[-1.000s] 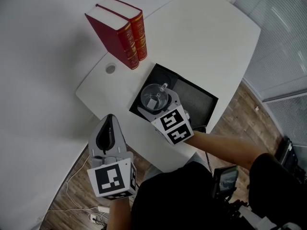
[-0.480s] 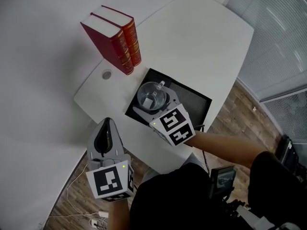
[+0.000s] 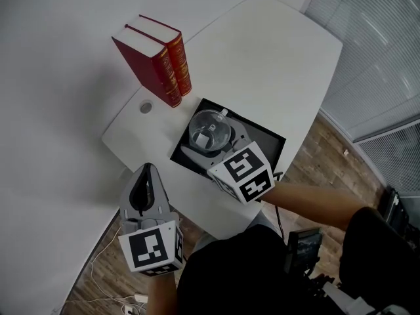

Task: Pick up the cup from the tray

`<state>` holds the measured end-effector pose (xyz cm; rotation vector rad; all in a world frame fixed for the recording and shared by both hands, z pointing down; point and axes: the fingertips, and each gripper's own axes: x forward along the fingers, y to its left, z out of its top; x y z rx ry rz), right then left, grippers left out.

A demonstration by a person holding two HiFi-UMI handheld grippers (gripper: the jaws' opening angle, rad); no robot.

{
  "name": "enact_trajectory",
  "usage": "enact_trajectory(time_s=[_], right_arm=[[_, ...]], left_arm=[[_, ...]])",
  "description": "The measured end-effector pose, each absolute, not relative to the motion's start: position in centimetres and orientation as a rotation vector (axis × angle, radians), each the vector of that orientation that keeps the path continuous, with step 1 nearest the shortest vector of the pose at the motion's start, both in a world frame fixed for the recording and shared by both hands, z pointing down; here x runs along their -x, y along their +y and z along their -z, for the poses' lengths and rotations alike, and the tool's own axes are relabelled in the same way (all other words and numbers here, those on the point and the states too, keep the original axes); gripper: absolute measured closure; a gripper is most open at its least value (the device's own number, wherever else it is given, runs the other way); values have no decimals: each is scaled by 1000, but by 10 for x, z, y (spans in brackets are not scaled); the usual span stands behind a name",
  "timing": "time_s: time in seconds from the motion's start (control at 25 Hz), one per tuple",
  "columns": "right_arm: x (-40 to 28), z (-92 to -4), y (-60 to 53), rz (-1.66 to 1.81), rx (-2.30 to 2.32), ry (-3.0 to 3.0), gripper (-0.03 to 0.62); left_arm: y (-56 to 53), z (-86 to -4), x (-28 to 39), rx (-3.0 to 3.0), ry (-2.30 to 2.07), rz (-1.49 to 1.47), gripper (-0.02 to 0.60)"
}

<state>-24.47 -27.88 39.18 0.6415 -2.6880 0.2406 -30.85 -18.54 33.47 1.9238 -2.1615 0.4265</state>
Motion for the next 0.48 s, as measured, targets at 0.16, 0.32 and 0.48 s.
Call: enact_trajectory(time_s=[0.16,0.32,0.48], right_arm=[[241,-377,-278,-242,-639,-2714,206],[237,-360,-278,-227,-638,-2742,206],[233,-340,-276,-218,-625,-2766,206]], left_arm=[[-185,-332,308,-1931,-2166,-424,580],[-186,-329,305,-1946,-2165,-413,580],[-186,-326,297,-1971,-2153,-404,580]])
